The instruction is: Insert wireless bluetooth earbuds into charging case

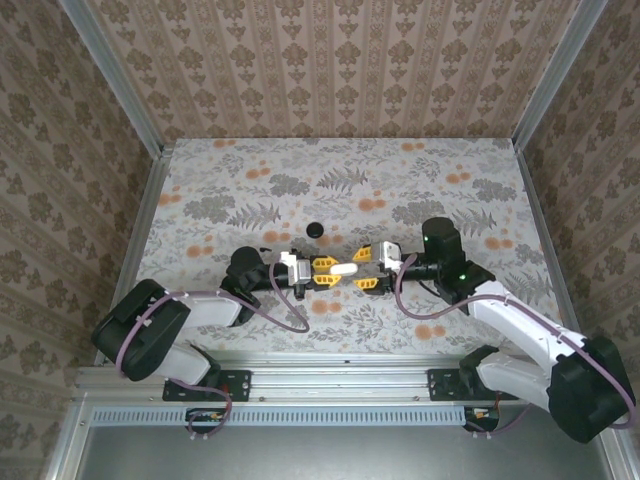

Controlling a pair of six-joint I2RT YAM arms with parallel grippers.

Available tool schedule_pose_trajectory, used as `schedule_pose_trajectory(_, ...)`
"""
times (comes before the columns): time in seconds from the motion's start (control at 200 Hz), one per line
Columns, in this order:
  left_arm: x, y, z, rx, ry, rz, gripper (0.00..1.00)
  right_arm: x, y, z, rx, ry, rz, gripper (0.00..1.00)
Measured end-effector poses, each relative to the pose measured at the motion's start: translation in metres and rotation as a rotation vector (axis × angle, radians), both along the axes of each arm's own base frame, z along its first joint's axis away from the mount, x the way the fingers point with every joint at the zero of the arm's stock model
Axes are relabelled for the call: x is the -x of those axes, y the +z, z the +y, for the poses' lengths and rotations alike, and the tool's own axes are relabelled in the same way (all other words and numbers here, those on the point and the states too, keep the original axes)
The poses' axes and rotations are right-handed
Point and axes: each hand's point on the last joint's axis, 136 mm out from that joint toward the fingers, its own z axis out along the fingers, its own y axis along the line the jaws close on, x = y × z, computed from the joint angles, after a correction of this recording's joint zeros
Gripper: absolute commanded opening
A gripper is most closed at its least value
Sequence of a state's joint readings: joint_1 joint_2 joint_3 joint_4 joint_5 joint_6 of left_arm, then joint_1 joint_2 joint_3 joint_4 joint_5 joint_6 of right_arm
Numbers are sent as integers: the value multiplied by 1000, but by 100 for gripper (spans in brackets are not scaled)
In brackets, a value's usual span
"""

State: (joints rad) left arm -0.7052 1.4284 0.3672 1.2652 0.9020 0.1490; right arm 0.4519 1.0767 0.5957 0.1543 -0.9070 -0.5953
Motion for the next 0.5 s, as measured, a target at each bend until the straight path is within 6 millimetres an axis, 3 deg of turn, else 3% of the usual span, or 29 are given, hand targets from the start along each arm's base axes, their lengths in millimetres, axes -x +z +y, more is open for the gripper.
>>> schedule_pose_trajectory(0.495,0,1,0,2,1,-3,0,-4,2,12,-21,47,-21,31)
